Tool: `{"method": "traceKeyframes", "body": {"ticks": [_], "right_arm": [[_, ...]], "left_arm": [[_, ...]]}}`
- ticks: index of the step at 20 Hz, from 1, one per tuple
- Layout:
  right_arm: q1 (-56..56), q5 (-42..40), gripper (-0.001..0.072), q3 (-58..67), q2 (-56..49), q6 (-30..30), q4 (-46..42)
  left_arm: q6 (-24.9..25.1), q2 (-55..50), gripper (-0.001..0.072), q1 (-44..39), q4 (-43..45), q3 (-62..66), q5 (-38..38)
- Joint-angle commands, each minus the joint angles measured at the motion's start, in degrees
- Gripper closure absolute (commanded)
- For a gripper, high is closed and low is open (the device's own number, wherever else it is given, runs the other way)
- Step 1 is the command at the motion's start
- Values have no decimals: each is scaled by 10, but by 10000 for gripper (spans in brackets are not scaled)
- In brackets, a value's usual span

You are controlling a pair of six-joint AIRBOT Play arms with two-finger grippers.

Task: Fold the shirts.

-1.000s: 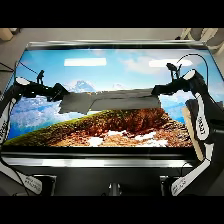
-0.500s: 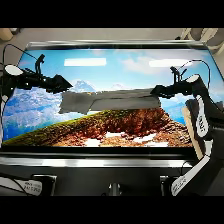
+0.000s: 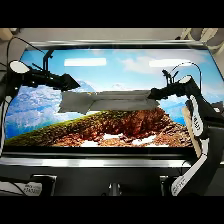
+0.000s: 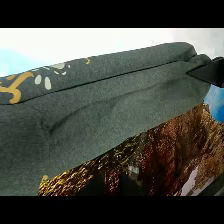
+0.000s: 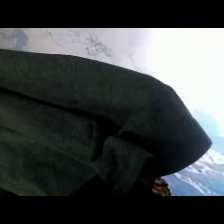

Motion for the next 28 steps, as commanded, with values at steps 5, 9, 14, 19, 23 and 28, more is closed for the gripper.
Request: {"method": "traceKeyframes", "body": {"ticks": [5, 9, 14, 19, 23, 28], "right_arm": [[3, 120, 697, 1, 150, -54, 57], [3, 150, 697, 1, 241, -9, 58], [3, 172, 696, 1, 305, 24, 73], [3, 169, 696, 1, 333, 35, 67], [24, 91, 697, 0, 316, 45, 59], [158, -47, 697, 1, 224, 42, 122]], "left_arm": [[-35, -106, 677, -133, -32, 0, 176], [-41, -190, 677, -197, -169, 1, 229], [-11, -250, 677, -283, -365, 1, 304], [132, -286, 680, -329, -587, 6, 304], [178, -205, 681, -247, -488, 6, 264], [133, -15, 681, -67, -295, 6, 256]]}}
